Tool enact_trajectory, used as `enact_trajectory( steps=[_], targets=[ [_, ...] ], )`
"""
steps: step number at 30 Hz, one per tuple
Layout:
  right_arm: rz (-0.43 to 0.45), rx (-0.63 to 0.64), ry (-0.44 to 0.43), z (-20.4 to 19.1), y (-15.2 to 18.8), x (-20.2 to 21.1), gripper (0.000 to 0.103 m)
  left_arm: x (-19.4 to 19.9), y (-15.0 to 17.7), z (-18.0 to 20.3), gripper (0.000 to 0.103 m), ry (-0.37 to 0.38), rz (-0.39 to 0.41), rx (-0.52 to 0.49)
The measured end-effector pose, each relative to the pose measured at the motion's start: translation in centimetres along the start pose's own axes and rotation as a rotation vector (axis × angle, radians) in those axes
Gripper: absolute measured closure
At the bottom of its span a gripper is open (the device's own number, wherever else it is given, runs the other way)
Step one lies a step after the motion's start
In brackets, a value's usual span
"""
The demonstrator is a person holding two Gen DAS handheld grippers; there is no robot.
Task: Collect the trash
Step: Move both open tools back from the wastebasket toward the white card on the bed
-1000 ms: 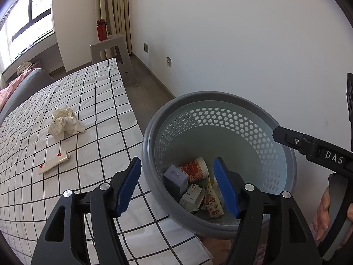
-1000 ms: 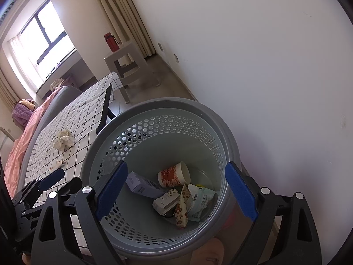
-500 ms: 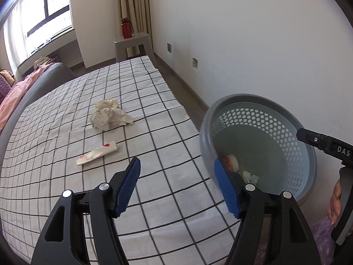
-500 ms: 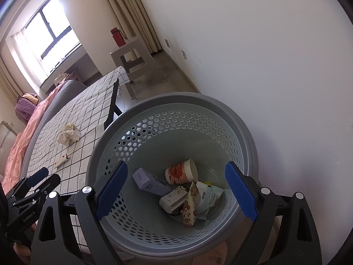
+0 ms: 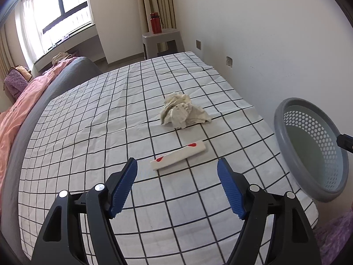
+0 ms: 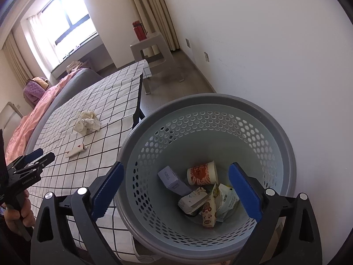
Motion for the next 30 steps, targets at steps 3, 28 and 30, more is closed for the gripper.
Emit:
enact_trajectory(
  steps=[3,28,30],
  targets=[
    [-0.011,0.017,-0.004,-0.9,-0.1,-0.7,0.009,-1.8,-0.2,-1.1,0.031,0.012,-0.027,-0.02],
    [-0.071,0.08,-0.048,-5.2,-0.3,-3.8,0.009,-9.2,-2.2,0.6,0.031,0.22,-0.078,-0.158],
    [-0.069,0.077,-0.049,-5.1,-0.4,-3.7,0.009,-9.4,-1.8,0.8,0.031,0.239,-0.098,-0.158]
  ],
)
Point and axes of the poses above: each gripper's, at about its wrist camera, not at the fingertips, and x roughly against the way its jaws point, z to its right, y to its underside, the point moved 8 cm from there along -x, roughly the way its jaws point, and after that the axes turned 6 degrees about x, right-handed, at the moved point
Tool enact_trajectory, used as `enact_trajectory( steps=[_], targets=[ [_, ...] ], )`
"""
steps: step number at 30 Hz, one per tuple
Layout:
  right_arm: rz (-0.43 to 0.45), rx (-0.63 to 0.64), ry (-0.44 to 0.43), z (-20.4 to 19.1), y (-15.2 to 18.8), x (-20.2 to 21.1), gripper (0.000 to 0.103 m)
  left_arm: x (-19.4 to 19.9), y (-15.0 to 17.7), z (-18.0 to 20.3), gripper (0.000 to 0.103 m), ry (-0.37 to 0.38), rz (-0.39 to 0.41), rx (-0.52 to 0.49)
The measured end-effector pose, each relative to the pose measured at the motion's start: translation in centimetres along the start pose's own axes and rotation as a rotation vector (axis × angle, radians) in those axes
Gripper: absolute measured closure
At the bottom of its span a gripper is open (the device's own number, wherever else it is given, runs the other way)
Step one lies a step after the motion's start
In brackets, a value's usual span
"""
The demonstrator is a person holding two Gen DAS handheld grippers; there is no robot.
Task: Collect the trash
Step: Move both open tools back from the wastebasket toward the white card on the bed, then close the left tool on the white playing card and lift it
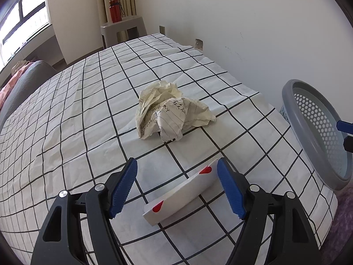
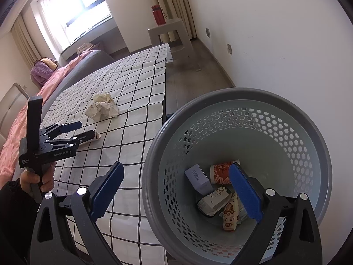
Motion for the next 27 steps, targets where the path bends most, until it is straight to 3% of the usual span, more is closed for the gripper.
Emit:
enact_trajectory(
  steps=[8,17,27],
  targets=[
    [0.009,-0.007,-0.004,0.2,0.0,0.4,0.009,0.7,0.8,1.2,0.031,0.017,-0.004,0.003],
    [0.018,-0.006,-0.007,0.1,-0.1,0.8,0.009,1.0,1.4,2.2,0.033,-0.037,0.005,-0.046],
    [0.021,-0.009,-0.01,0.2,-0.2,0.9,0.009,0.6,2.2,2.4,0.079,-0.078,-0.018,-0.047]
  ],
)
Point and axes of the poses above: each gripper's, at about its wrist camera, not at the fingertips, and x roughly against the way its jaws point, z to its right, y to its underside, the point moved 8 cm from there along -x, roughly the way its jaws point, and after that the axes turned 6 degrees about x, right-handed, at the moved point
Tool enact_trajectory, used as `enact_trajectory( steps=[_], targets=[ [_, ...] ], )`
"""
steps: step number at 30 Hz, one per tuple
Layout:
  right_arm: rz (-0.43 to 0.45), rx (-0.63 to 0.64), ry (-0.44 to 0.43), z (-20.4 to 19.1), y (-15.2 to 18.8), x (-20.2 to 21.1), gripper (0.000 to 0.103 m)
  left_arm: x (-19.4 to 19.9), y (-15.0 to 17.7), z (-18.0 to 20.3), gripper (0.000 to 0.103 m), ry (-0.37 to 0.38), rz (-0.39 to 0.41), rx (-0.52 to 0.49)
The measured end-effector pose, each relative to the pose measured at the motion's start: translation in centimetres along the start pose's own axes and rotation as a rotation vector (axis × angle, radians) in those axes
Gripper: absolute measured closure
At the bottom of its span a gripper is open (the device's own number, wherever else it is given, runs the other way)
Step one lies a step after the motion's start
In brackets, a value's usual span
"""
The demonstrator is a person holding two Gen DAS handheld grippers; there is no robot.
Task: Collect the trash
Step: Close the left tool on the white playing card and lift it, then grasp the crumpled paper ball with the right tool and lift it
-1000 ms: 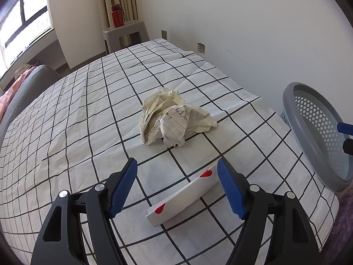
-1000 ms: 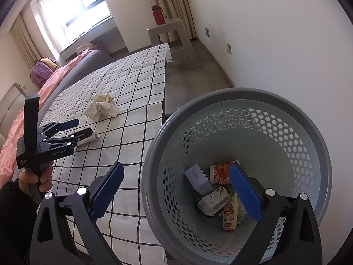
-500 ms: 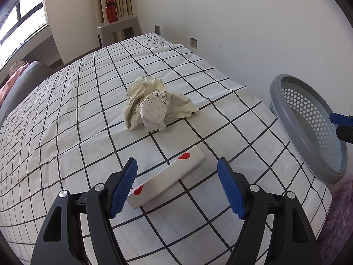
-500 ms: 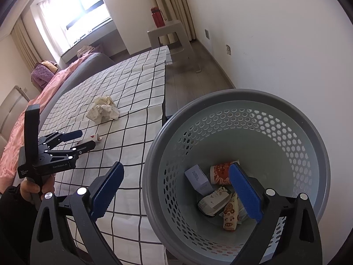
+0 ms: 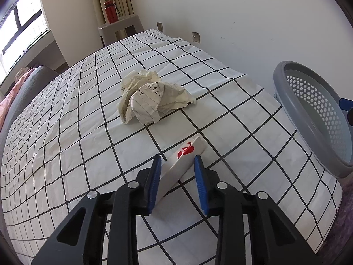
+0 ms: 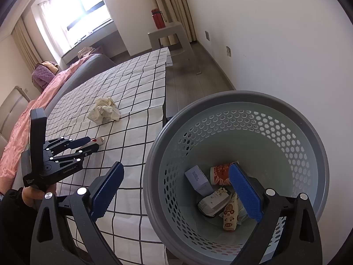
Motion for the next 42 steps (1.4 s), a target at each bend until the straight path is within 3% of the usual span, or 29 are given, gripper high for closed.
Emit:
enact_trajectory(
  steps=[5,12,21,33,42],
  targets=[
    [0.004,0.002,-0.006,-0.3,-0.1,0.1,0.009,0.5,0.4,0.7,0.097,-0.006,0.003,0.009],
    [0.005,0.005,-0.013,-1.1,-0.1,0.0,0.009,1.9,1.3,1.2,0.097,-0.013,0.011,0.058],
    [-0.003,0.03,-0.025,-3.2,-0.3,-1.1,0.009,6.4,2.1,-0.3,0.097,-0.037,0.093,0.185],
    [0.008,0.134,-0.095,-10.6,-3.7,-4.6,0.009,11.3,2.5,-5.9,0.097,-0.133,0.208,0.374],
    [-0.03,0.212,-0.093,-15.0,-6.1,-9.7,0.009,13.0,2.9,-9.0,0.097,-0.181,0.223,0.461]
  ],
)
Point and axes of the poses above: each gripper's, at about its wrist camera, not at the fingertips, and x roughly against the way its jaws point, z to its right, y to its underside, the point moved 8 cm from there along -x, roughly the way its jaws point, and after that the axes turned 6 degrees about x, right-handed, at the moved point
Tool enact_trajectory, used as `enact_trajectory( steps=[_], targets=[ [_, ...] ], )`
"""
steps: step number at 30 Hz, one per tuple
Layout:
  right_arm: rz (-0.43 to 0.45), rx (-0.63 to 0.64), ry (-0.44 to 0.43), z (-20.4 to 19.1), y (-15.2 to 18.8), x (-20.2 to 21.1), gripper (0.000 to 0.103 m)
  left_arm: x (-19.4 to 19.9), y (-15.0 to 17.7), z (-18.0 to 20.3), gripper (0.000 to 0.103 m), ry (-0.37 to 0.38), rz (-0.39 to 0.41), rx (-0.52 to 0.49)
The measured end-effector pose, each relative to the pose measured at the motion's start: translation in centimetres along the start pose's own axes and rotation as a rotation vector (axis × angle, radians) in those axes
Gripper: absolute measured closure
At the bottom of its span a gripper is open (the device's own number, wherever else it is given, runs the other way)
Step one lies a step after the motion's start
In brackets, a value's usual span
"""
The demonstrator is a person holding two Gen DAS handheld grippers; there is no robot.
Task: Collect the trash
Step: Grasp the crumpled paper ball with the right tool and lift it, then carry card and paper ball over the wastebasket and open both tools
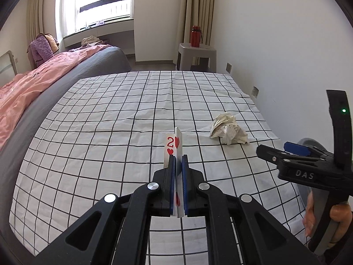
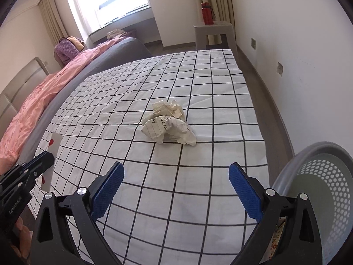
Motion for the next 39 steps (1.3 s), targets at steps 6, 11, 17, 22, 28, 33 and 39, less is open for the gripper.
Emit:
enact_trajectory(
  steps=[6,11,17,22,28,33,39],
  targets=[
    [-0.022,0.038,0.023,-1.1,-1.8,-3.4,0.009,0.0,-0.4,-0.6,0.097,-0.011,-0.007,0.016],
    [-0.059,0.069,0.067,-1.0,-2.6,-6.3,0.009,-0.1,-0.5,-0.7,0.097,-0.018,-0.009,0.02],
    [-0.074,0.087,0.082,-1.1,-3.3,-8.0,0.013,-0.5,-0.6,-0.8,0.097,-0.021,-0.022,0.03],
    [-0.09,0.114,0.094,-1.3,-3.0,-8.4,0.04,-0.8,-0.5,-0.8,0.097,-0.022,-0.031,0.026],
    [-0.062,0.107,0.074,-1.6,-3.0,-6.5,0.043,-0.8,-0.3,-0.8,0.097,-0.016,-0.035,0.026],
    [-0.023,0.077,0.059,-1.1,-2.7,-3.3,0.043,-0.8,-0.4,-0.6,0.097,-0.018,-0.036,0.027],
    [0.019,0.033,0.06,0.5,-1.7,0.9,0.043,-0.6,-0.4,0.7,0.097,-0.008,-0.026,0.016]
  ],
)
Point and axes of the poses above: each gripper's, at about its wrist camera, not at the fingertips, and x roughly against the way its jaws point, z to its right, y to its underside, the point moved 8 cm from there along -x, roughly the way its jaws point, and after that the axes turned 6 degrees about x, right-handed, at the moved point
